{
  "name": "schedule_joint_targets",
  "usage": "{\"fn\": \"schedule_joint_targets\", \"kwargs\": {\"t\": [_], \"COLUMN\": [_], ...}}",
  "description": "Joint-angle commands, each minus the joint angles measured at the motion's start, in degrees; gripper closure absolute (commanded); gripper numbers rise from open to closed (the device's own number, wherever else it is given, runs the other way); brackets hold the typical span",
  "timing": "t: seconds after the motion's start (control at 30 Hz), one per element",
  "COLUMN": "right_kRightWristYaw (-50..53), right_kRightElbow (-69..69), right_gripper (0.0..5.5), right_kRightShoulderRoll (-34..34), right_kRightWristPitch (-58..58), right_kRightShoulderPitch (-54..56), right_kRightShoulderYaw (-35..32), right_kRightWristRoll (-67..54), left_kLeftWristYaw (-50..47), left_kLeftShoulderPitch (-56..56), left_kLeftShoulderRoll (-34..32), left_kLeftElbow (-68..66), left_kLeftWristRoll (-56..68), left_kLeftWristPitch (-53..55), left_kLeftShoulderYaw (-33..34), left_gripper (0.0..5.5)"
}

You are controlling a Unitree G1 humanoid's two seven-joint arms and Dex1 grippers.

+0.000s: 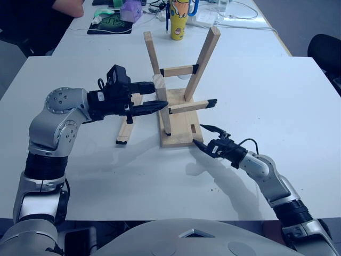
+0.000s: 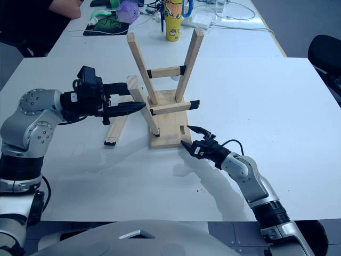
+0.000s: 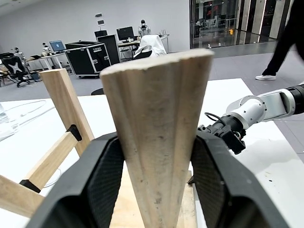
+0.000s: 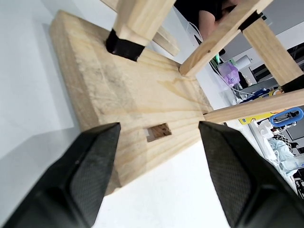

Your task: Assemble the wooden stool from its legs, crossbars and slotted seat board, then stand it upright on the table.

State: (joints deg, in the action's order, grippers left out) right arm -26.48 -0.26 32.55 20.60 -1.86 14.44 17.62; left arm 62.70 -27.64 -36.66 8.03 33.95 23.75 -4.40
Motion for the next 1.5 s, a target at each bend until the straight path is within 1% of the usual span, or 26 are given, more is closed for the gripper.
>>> {"fn": "schedule_joint_targets", "kwargs": {"t": [0.03, 0.23, 0.47, 0.57, 0.7, 0.83, 0.87, 0.97, 1.13, 1.23, 1.33, 1.43, 1.5], "right_kRightWristYaw": [-1.4, -2.5, -2.4, -2.4, -2.3, -2.3, -2.3, -2.6, -3.5, -4.1, -4.7, -5.5, -6.4], "right_kRightElbow": [0.6, -0.1, -0.1, 0.0, -0.3, -0.7, -0.8, -0.9, -1.3, -1.7, -2.5, -3.3, -4.4], "right_gripper": [2.43, 2.43, 2.43, 2.43, 2.43, 2.43, 2.43, 2.43, 2.43, 2.43, 2.43, 2.43, 2.43], "right_kRightShoulderRoll": [-0.4, -1.3, -1.7, -1.9, -2.1, -2.1, -2.0, -1.9, -1.2, -1.0, -0.9, -0.5, -0.5], "right_kRightWristPitch": [-2.3, -5.4, -6.8, -7.0, -7.3, -7.8, -8.0, -8.4, -9.4, -10.4, -12.0, -13.7, -16.6], "right_kRightShoulderPitch": [-1.6, -1.6, -1.8, -1.8, -1.9, -2.0, -2.1, -2.2, -2.3, -2.7, -3.1, -3.3, -3.7], "right_kRightShoulderYaw": [1.9, 2.3, 2.8, 3.2, 3.6, 3.9, 4.0, 4.3, 4.9, 5.3, 5.7, 6.2, 6.6], "right_kRightWristRoll": [1.1, -0.8, -1.2, -1.1, -0.8, -0.6, -0.6, -0.5, -0.5, -0.5, -0.5, -0.7, -0.8], "left_kLeftWristYaw": [2.8, 7.2, 10.5, 10.6, 9.3, 7.2, 6.7, 5.8, 1.6, -2.2, -5.6, -8.3, -11.6], "left_kLeftShoulderPitch": [-2.4, -1.4, -5.1, -2.9, 2.7, 4.4, 4.2, 4.2, 3.6, 2.4, 1.6, 1.3, 0.3], "left_kLeftShoulderRoll": [-2.1, -3.1, -2.9, -2.5, -2.7, -2.1, -2.0, -2.0, -0.4, 0.5, 0.1, -1.2, -3.1], "left_kLeftElbow": [-5.0, -4.6, -10.0, -10.0, -6.1, -4.9, -4.8, -4.3, -2.4, 1.0, 6.1, 10.1, 11.9], "left_kLeftWristRoll": [-3.5, -5.1, -7.6, -8.5, -8.1, -8.3, -8.3, -8.4, -6.6, -3.7, 1.1, 6.3, 13.7], "left_kLeftWristPitch": [2.0, 2.4, 1.9, 1.2, 1.0, -1.2, -1.7, -1.9, -0.6, 1.3, 5.1, 9.8, 15.4], "left_kLeftShoulderYaw": [-2.3, -6.2, -8.3, -9.5, -10.5, -9.7, -9.3, -8.7, -4.3, 0.4, 5.9, 10.8, 17.5], "left_gripper": [3.43, 3.43, 3.43, 3.43, 3.43, 3.43, 3.06, 2.63, 1.88, 1.52, 1.07, 1.07, 1.07]}}
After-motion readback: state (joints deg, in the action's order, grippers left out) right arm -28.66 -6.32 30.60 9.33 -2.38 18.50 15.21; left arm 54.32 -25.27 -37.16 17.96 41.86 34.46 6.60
